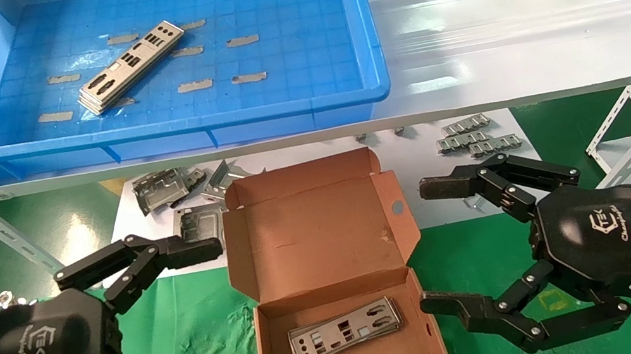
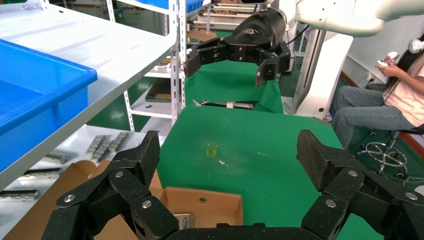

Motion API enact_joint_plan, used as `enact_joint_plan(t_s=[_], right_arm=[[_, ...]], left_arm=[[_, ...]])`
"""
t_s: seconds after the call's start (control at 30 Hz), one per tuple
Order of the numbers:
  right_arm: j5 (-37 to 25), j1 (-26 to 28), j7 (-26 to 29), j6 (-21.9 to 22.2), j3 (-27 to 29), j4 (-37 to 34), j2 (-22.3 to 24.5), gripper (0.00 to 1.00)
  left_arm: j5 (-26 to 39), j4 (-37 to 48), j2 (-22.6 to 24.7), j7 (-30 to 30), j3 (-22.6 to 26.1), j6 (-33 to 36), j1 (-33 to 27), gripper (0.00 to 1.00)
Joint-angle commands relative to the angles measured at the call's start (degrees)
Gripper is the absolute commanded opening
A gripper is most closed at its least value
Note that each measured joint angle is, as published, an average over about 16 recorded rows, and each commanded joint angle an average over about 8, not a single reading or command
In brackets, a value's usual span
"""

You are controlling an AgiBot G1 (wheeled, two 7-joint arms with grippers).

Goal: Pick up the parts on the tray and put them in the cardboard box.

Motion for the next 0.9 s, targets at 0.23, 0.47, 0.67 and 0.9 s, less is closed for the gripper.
enact_joint_plan(t_s=[0.23,0.47,0.67,0.9], right_arm=[[0.00,0.00,0.00,0.00,0.00,0.00,0.00,1.00],[0.00,0.00,0.00,0.00,0.00,0.00,0.00,1.00],[0.00,0.00,0.00,0.00,0.00,0.00,0.00,1.00],[0.00,0.00,0.00,0.00,0.00,0.00,0.00,1.00]], left_arm=[[0.00,0.00,0.00,0.00,0.00,0.00,0.00,1.00],[0.00,0.00,0.00,0.00,0.00,0.00,0.00,1.00],[0.00,0.00,0.00,0.00,0.00,0.00,0.00,1.00],[0.00,0.00,0.00,0.00,0.00,0.00,0.00,1.00]])
